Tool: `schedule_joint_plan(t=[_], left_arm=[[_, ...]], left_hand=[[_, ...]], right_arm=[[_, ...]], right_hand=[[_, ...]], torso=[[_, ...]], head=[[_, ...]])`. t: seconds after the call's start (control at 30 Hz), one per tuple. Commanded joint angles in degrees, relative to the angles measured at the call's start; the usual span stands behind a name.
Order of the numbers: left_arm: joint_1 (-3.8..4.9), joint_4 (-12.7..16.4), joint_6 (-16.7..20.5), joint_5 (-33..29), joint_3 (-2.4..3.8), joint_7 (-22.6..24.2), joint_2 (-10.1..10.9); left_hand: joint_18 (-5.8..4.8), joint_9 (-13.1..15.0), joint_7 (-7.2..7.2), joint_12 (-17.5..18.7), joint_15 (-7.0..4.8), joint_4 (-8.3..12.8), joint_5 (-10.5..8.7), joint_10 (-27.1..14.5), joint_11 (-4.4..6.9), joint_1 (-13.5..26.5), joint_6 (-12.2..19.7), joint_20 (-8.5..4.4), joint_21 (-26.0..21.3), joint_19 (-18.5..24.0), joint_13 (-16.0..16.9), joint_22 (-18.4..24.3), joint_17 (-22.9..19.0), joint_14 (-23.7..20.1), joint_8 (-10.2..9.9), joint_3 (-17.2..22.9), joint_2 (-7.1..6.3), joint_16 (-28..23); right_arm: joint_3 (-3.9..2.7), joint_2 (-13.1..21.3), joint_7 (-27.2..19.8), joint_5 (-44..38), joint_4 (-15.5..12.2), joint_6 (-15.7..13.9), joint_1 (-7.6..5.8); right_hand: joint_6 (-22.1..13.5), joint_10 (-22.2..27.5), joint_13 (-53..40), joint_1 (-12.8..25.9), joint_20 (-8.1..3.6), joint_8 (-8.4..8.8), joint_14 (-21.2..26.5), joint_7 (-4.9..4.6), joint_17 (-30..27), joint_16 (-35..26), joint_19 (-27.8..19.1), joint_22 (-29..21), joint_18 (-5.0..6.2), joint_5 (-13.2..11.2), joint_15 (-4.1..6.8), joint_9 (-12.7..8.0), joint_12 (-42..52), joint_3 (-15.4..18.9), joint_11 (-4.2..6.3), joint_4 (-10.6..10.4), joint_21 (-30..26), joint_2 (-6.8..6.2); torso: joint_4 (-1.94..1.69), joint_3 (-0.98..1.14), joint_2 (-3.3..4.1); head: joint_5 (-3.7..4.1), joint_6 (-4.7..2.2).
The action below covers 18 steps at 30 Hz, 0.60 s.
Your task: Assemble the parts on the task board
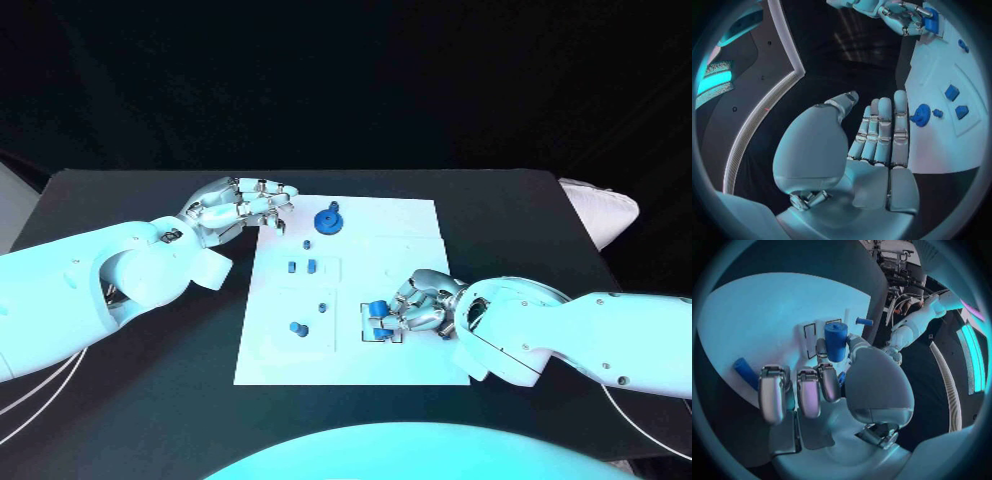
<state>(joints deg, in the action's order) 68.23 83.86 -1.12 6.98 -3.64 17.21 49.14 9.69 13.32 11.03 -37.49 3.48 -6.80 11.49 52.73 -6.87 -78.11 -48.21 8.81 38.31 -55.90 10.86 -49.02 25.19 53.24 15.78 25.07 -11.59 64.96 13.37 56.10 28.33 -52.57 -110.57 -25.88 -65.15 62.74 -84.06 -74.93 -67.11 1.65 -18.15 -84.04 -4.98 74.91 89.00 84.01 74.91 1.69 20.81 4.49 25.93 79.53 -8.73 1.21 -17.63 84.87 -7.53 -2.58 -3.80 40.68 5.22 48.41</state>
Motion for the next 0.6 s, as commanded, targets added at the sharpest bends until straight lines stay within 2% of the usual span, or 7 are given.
schedule_joint_plan(t=[0.03,0.3,0.5,0.6], left_arm=[[0.01,0.2,-1.2,-0.2,0.03,0.1,-0.1],[0.01,0.1,-1.2,-0.2,0.03,0.1,-0.1],[0.01,0.2,-1.2,-0.2,0.03,0.0,-0.1],[0.01,0.2,-1.2,-0.2,0.03,0.0,-0.1]], left_hand=[[0.77,0.0,-0.17,-0.3,-0.16,-0.3,-0.18,-0.4,-0.04,0.2,0.3,0.01,-0.3,-0.3,0.0,0.1,0.1,-0.1,0.2,-0.1,0.43,0.0],[0.77,0.0,-0.17,-0.3,-0.16,-0.3,-0.18,-0.4,-0.04,0.2,0.3,0.01,-0.3,-0.3,0.0,0.1,0.1,-0.1,0.2,-0.1,0.43,0.0],[0.76,-0.1,-0.16,-0.4,-0.14,-0.4,-0.18,-0.5,-0.06,0.3,0.4,0.03,-0.3,-0.3,0.1,0.1,0.1,-0.1,0.2,-0.1,0.44,0.0],[0.76,-0.1,-0.16,-0.4,-0.14,-0.4,-0.18,-0.5,-0.06,0.3,0.4,0.03,-0.3,-0.3,0.1,0.1,0.1,-0.1,0.2,-0.1,0.44,0.0]], right_arm=[[0.08,-0.1,-0.2,-1.2,-0.3,0.9,0.16],[0.08,-0.4,-0.1,-1.7,0.1,1.6,0.15],[0.08,-0.6,0.0,-2.6,0.5,0.5,0.15],[0.08,-0.7,0.0,-2.8,0.8,-0.2,0.15]], right_hand=[[1.8,-1.7,-7.8,-0.4,-0.32,-0.22,-5.6,2.3,13.5,0.3,4.6,13.1,-0.63,0.3,0.43,0.1,0.2,-1.6,0.26,1.1,0.3,0.57],[1.8,-1.6,-7.7,0.3,-0.36,-0.36,-5.6,2.21,13.4,0.3,4.5,13.1,-0.6,-0.2,0.42,-0.1,0.0,-1.5,0.2,1.0,0.1,-0.47],[1.7,-1.5,-7.6,2.7,-0.31,-0.66,-5.5,2.05,13.3,0.2,4.4,13.0,-0.55,-1.4,0.3,-0.4,-0.5,-0.8,0.05,0.9,-0.1,-1.29],[1.7,-1.5,-7.6,4.3,-0.28,-0.95,-5.5,2.07,13.3,0.2,4.4,13.0,-0.51,-3.5,0.29,-0.5,-0.8,0.2,0.05,0.9,-0.3,-1.32]], torso=[[0.06,0.01,-0.05],[0.01,0.01,-0.04],[0.02,-0.03,0.0],[0.0,-0.02,-0.04]], head=[[-0.01,0.06],[0.0,0.06],[-0.02,0.04],[0.0,0.03]])
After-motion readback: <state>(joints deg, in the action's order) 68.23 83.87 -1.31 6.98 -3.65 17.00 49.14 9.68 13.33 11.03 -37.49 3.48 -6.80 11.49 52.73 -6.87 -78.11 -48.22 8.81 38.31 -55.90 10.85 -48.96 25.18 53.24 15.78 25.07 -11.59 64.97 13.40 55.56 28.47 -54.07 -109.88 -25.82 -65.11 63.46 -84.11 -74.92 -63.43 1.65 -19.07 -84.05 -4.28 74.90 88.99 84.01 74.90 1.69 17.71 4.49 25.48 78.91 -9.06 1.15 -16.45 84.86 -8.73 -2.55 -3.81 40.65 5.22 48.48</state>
